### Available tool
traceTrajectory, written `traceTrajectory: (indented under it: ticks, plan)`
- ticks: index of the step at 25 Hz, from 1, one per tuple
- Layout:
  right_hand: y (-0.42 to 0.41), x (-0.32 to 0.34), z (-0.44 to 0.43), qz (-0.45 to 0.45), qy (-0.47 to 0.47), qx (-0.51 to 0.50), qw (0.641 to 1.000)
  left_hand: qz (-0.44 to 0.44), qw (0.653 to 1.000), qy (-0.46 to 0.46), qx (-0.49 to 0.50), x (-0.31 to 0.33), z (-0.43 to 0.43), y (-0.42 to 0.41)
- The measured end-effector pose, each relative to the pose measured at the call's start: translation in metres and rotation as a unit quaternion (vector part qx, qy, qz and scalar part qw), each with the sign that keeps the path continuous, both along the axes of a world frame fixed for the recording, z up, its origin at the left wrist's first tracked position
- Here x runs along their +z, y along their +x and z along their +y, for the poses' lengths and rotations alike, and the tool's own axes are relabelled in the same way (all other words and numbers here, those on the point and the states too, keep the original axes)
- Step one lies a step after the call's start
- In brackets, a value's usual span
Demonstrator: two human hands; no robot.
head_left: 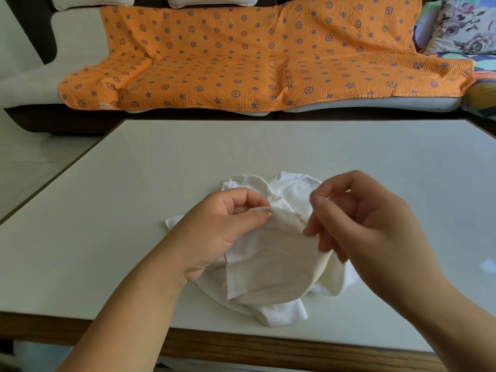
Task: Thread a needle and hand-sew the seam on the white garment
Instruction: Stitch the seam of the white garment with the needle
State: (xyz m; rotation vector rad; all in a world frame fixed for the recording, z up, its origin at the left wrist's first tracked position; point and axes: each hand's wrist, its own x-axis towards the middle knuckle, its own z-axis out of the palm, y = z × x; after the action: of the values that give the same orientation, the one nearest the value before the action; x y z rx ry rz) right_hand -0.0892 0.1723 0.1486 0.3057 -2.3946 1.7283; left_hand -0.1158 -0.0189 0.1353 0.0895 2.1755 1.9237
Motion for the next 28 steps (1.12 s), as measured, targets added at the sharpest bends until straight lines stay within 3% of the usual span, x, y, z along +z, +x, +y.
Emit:
traceTrajectory:
  ticks: [2,6,28]
  plan:
    - [-0.001,0.000,-0.001,-0.099,0.018,0.055,0.993,0.001,1.000,0.007,-0.004,0.000,0.000,0.000]
    - [-0.004,-0.005,-0.003,-0.165,0.027,0.077,0.983,0.001,1.000,0.009,-0.007,0.000,0.001,0.000]
    - [-0.007,-0.012,-0.009,-0.191,0.037,0.064,0.979,0.024,0.998,-0.030,-0.048,-0.002,0.003,0.001]
